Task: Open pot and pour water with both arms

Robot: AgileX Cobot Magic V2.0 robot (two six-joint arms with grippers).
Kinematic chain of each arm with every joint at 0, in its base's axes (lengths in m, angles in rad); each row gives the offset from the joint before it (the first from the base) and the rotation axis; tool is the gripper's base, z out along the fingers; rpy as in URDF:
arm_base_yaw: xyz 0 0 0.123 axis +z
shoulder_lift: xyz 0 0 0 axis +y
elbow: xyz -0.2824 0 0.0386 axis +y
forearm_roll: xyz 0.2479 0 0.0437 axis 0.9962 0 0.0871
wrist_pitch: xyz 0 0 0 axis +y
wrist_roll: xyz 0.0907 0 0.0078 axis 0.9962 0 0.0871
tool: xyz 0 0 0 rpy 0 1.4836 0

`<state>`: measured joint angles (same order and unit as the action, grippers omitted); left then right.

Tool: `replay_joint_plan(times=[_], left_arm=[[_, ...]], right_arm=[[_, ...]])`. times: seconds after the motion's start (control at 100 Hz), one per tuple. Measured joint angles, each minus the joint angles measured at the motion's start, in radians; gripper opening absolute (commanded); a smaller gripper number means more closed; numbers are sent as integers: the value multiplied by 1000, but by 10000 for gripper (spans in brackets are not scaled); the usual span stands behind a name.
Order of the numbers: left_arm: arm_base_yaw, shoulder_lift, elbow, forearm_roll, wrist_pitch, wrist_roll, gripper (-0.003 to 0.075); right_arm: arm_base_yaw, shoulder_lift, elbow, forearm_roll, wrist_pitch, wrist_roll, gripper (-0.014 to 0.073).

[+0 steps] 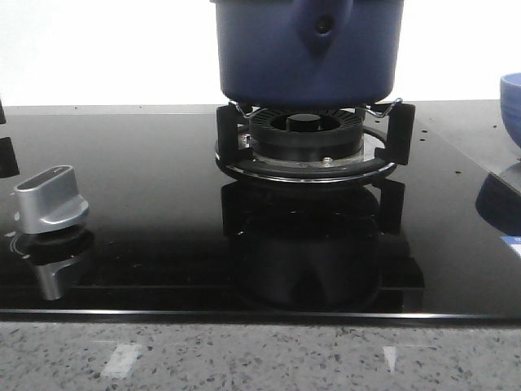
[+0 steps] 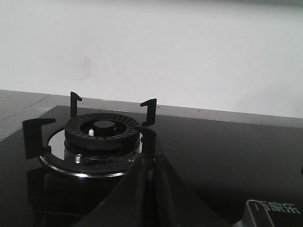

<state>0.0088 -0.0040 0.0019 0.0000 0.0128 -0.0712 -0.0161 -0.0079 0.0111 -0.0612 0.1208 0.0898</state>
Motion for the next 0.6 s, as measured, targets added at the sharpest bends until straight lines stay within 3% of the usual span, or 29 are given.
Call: replay_joint_plan(times=[0.6], left_arm=[[0,0,0,0,24,0,-20]], right_arm=[[0,0,0,0,-2,0,-47]])
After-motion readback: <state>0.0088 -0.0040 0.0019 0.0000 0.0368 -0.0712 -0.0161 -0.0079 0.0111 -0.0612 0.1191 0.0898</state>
